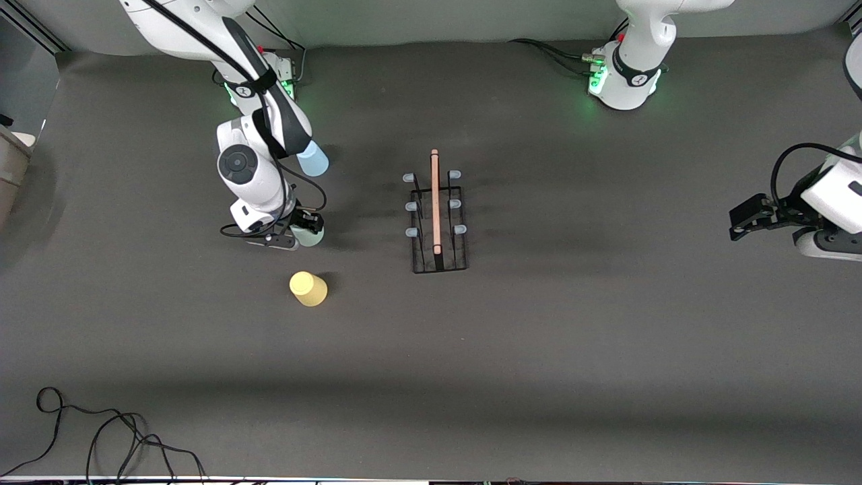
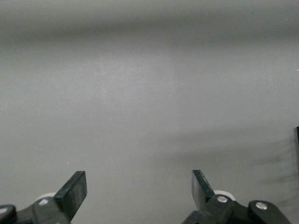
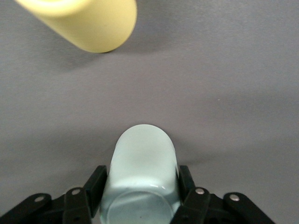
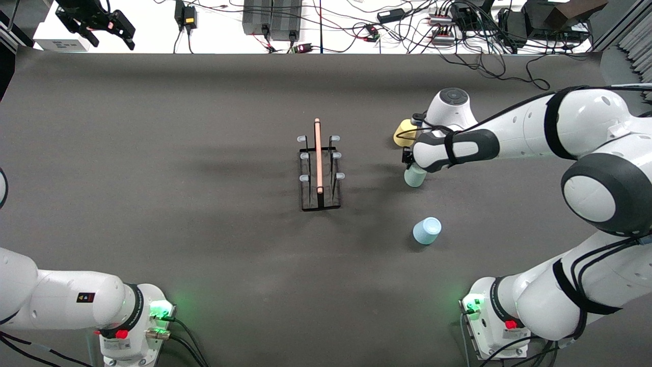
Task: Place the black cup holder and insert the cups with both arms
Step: 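Carry the pale green cup to the rack with the right gripper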
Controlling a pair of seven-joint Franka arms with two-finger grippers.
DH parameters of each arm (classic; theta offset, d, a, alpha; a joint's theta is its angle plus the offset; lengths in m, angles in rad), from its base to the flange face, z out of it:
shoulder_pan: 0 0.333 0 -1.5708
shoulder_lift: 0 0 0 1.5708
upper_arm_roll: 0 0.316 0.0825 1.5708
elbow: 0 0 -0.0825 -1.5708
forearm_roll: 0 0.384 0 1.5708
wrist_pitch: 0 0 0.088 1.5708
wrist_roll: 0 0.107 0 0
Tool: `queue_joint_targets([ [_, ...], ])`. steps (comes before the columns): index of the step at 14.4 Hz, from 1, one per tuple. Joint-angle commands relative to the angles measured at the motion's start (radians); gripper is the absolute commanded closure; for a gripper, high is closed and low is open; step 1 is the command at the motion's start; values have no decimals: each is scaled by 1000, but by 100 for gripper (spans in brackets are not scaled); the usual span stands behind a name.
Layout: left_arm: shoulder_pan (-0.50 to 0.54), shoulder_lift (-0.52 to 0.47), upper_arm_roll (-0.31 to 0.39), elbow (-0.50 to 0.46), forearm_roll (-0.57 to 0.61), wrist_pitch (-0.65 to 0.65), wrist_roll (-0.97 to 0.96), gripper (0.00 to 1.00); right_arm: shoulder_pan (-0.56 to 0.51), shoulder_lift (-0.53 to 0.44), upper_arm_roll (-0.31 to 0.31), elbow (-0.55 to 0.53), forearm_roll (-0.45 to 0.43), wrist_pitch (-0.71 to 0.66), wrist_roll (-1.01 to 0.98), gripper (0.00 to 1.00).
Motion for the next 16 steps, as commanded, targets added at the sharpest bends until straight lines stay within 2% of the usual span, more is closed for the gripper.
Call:
queue_joint_targets([
  [1,27,-44,-3,-34,-2,-2,23,0,17,-93,-10,20,22,-105,17,100],
  [4,37,-47,-3,-36,-2,-3,28,0,19,-165,-12,111,70,-320,23,100],
  [6,37,-47,-3,-36,-2,-6,28,0,27,-173,-3,203,102,-443,77,100],
  [7,37,-47,-3,-36,-2,-8,28,0,69,-169,-4,249,126,-483,124,100],
  [13,36,-45,-5,-33,-11,20,86,0,272,-90,-4,437,164,-502,459,100],
  [16,34,-45,-5,-31,-4,-3,82,0,339,-51,-4,454,165,-482,516,100],
])
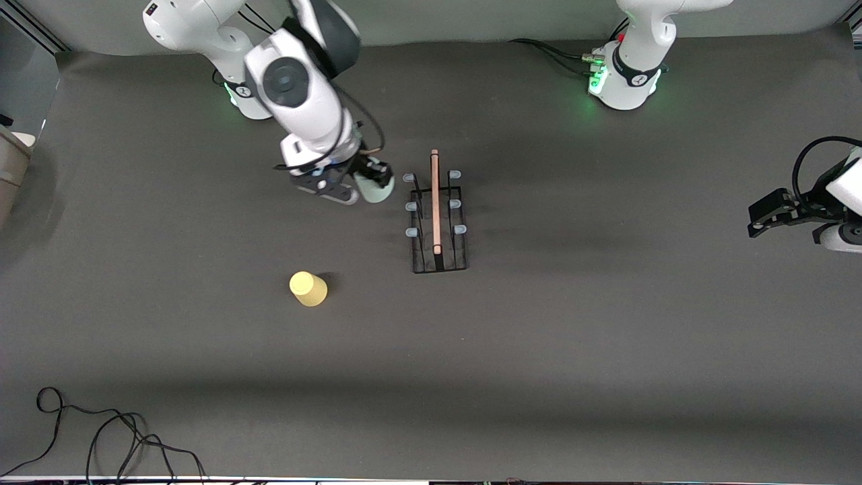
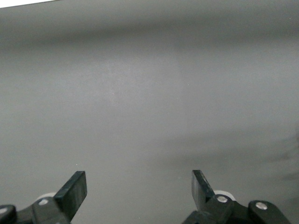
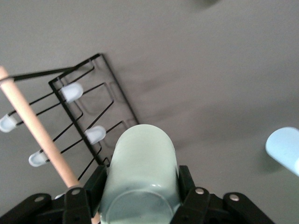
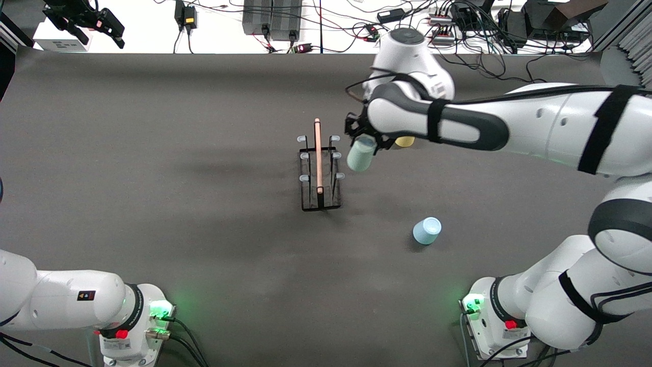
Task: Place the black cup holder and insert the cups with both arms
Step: 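Carry the pale green cup to the rack with the right gripper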
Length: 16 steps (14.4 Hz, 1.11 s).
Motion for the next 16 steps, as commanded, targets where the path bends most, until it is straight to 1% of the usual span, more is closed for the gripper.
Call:
queue_joint_targets([
  [1,0,-30,-4,-26,-3,-10,34,0,50,64,-11,44,22,11,37,100],
  [5,-1,-28,-4,-28,-2,-13,35,0,89,115,-11,41,25,63,37,100],
  [9,2,-26,-4,-28,-3,-18,35,0,110,142,-12,42,35,109,63,100],
  [10,0,-26,-4,-28,-3,-18,32,0,112,156,-12,42,35,110,66,95],
  [11,-3,-26,-4,-28,-3,-18,31,0,112,162,-12,42,35,112,69,42],
  [12,-6,-26,-4,-28,-2,-16,29,0,112,164,-12,42,35,112,69,13],
  [13,-7,-25,-4,-26,-3,-13,29,0,112,164,-12,42,33,112,69,11],
  [15,-9,-22,-4,-22,-3,-4,29,0,111,162,-12,44,33,110,69,0],
  [16,-9,-22,-5,-22,-3,1,26,0,109,162,-12,44,33,110,69,0],
])
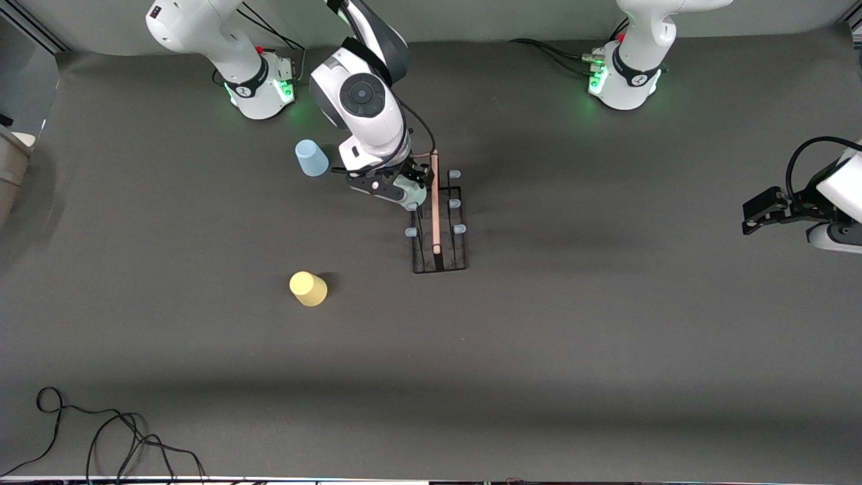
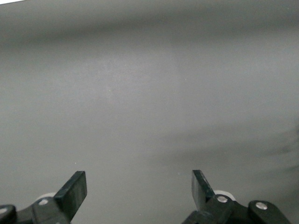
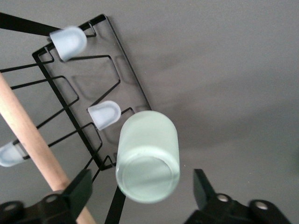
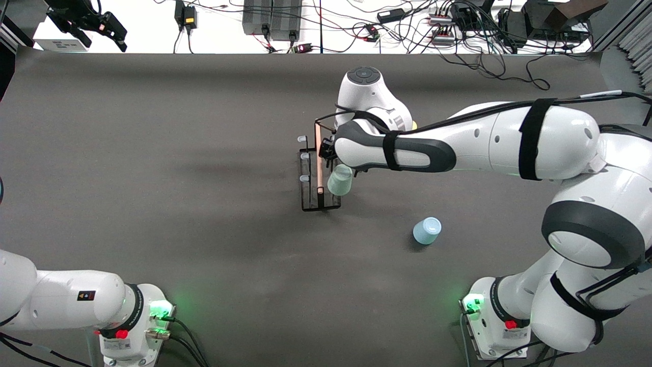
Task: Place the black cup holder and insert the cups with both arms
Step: 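Insert the green cup onto a rack peg and release it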
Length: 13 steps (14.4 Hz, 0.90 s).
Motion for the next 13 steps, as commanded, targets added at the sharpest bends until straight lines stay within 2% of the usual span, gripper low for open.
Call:
queue_joint_targets([
  [1,-8,-20,0,-14,-3,11,5,0,10,10,-14,28,19,-6,18,0],
  [3,-8,-17,-2,-14,-3,15,3,0,-2,1,-22,60,6,-37,-2,0],
  [4,-8,-17,-2,-14,-3,15,3,0,-20,1,-35,95,2,-101,-20,0],
  [6,-8,-17,-2,-14,-3,15,3,0,-56,4,-81,171,3,-222,-135,0],
  [7,-8,-17,-2,-16,-3,15,3,0,-66,4,-115,182,3,-236,-204,0],
  [11,-10,-17,-3,-14,-5,10,0,0,-91,38,-284,194,3,-226,-538,0],
  [13,-10,-16,-3,-14,-6,11,0,0,-151,94,-310,208,6,-177,-675,0],
])
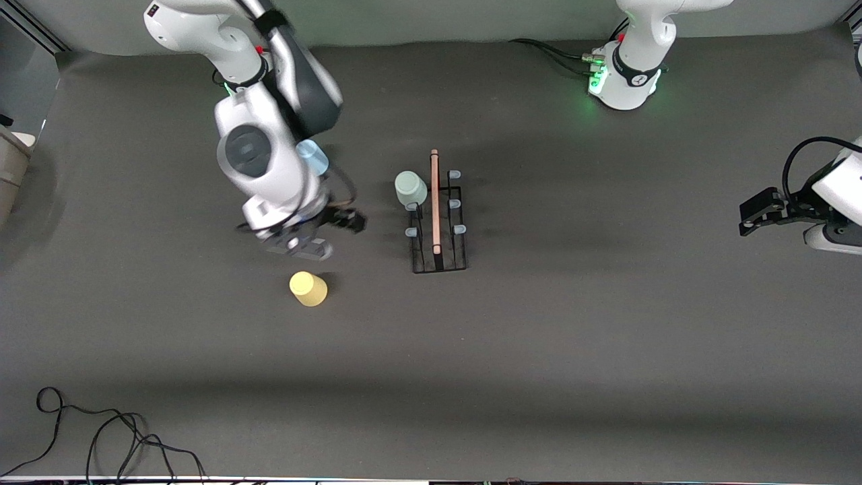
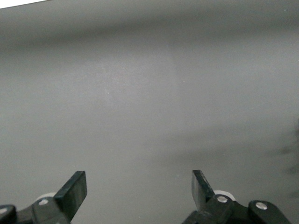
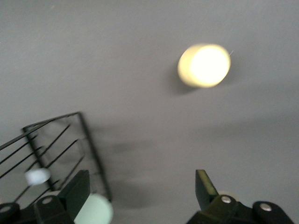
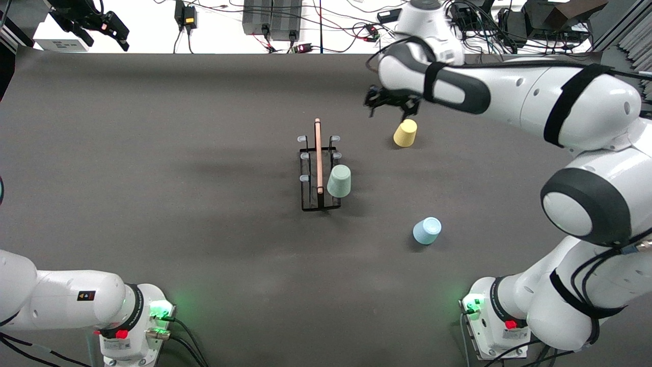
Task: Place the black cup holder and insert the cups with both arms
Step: 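Move the right gripper to the yellow cup and grasp it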
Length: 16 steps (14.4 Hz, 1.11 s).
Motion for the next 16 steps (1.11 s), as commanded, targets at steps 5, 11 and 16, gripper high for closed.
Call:
queue_joint_targets([
  [5,-7,-14,4,-14,-8,-4,2,0,-106,221,-20,34,20,239,-224,0],
  [11,-7,-10,4,-14,-7,-11,0,0,-125,331,-12,32,25,368,-235,0],
  [16,-6,-10,4,-13,-3,-7,0,0,-114,365,-9,26,172,365,-334,0],
])
